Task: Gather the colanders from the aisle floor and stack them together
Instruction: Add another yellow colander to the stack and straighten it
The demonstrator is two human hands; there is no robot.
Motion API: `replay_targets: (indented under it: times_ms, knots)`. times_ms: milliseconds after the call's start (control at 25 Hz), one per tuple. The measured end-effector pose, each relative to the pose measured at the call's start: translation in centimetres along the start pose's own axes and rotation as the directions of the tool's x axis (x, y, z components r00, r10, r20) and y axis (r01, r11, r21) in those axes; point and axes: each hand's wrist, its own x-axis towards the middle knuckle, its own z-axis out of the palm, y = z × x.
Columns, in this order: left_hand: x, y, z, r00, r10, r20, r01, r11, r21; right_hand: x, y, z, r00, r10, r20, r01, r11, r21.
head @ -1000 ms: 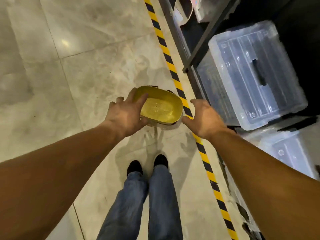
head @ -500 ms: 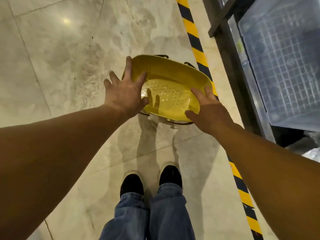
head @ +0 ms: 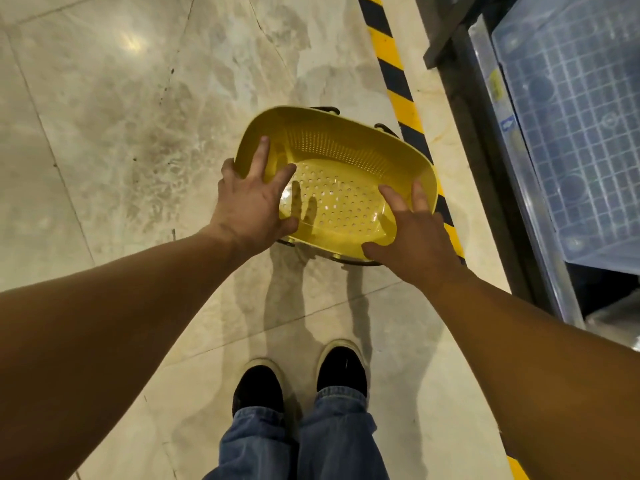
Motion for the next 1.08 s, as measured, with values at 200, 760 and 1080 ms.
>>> replay_targets:
  times_ms: [200,760,1080]
  knots:
    - [-4.5,1.0,-4.8,1.0,0.001,-0.013,-0.001,0.998,-0.067,-3.7,-0.3,-3.8,1.0,0.002,0.002,-0.002,1.0,0.027]
    - [-37.2,8.7,-47.6,0.966,-0.097,-0.239,0.066,0.989,-0.133,-34.6,-13.4,-45.0,0.993,-0.086,-0.08,0.093,0.993,0.079]
    - [-57.4,11.3,-58.4,0.937,-0.102,-0.335,0.053,0.987,-0.152,-54.4,-18.5,-53.4,0.959,-0.104,-0.263,0.15,0.976,0.16]
